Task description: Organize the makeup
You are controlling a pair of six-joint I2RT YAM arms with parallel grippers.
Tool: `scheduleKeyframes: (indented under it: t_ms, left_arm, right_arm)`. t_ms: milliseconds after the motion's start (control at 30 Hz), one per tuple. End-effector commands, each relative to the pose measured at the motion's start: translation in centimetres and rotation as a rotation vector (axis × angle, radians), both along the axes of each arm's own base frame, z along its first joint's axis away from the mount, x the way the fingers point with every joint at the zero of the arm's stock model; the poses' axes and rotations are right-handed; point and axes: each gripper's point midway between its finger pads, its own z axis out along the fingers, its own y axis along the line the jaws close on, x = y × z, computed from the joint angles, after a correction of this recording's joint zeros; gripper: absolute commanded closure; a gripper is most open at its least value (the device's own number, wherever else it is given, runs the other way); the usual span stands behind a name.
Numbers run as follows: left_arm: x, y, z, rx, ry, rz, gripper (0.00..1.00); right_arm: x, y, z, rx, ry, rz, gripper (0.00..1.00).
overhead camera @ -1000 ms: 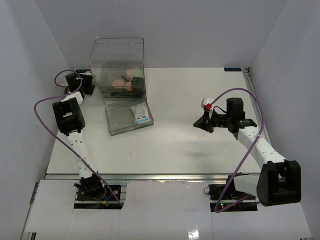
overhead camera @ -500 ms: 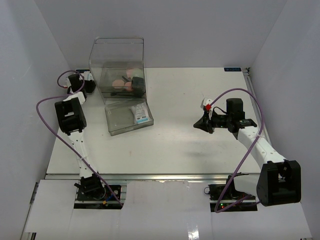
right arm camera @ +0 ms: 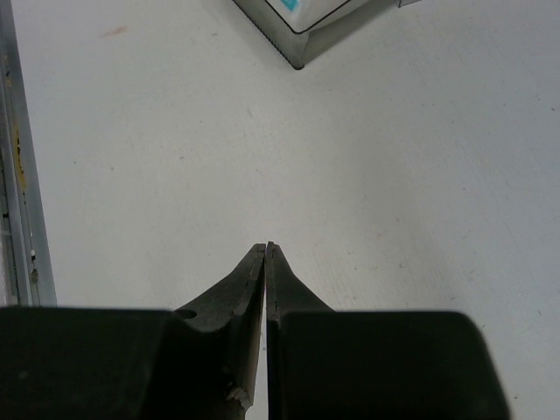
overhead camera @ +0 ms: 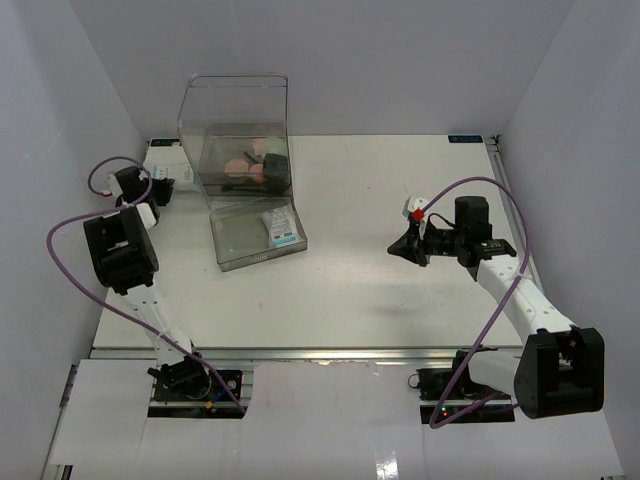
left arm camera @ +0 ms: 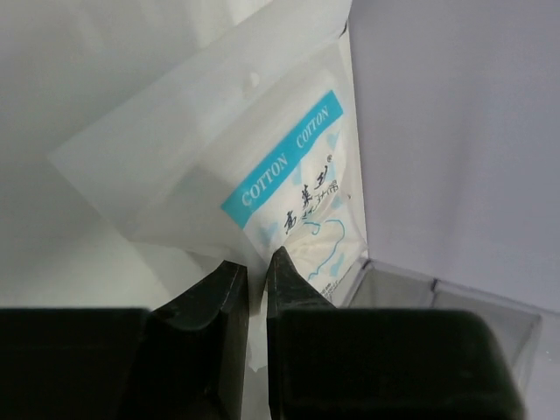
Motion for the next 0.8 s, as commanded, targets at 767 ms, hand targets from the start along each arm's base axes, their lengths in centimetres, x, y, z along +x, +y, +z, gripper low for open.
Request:
scheduleKeyframes:
  t_ms: [767]
  left_arm:
    - [-19.5, -15.1, 14.0, 0.504, -0.177, -0.604, 1.0]
  right_arm:
    - [-1.0, 0.3, 3.8, 0.061, -0.111, 0.044, 0.91]
